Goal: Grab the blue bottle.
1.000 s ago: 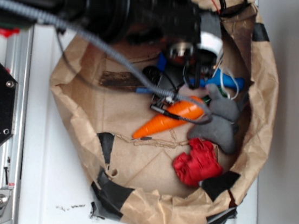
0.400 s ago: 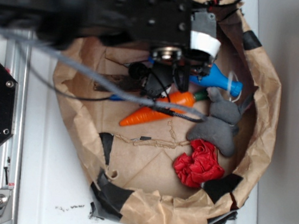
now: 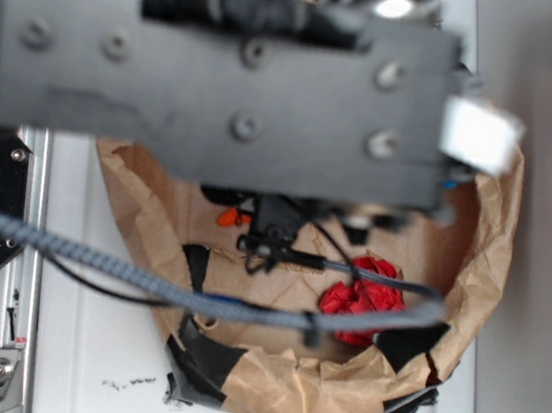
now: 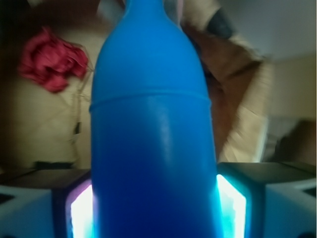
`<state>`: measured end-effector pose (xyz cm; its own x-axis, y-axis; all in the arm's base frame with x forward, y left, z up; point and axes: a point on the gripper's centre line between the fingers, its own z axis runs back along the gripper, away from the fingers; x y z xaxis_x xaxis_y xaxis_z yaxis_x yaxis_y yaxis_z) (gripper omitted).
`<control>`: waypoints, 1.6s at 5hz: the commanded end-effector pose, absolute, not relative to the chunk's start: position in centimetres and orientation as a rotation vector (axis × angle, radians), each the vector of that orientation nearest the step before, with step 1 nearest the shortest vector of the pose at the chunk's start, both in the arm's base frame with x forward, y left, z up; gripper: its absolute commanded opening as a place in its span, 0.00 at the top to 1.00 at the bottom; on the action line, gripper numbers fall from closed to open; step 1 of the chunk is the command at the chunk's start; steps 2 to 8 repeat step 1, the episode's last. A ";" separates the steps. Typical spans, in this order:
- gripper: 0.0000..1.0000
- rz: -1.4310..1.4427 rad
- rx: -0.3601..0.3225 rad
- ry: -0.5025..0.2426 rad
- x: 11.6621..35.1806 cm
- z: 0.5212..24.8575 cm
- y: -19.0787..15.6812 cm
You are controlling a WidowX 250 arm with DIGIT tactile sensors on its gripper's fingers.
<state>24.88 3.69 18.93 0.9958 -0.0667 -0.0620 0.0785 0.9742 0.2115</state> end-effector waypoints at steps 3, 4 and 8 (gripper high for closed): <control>1.00 0.188 0.127 -0.054 25.6 20.9 2.2; 1.00 0.188 0.127 -0.054 25.6 20.9 2.2; 1.00 0.188 0.127 -0.054 25.6 20.9 2.2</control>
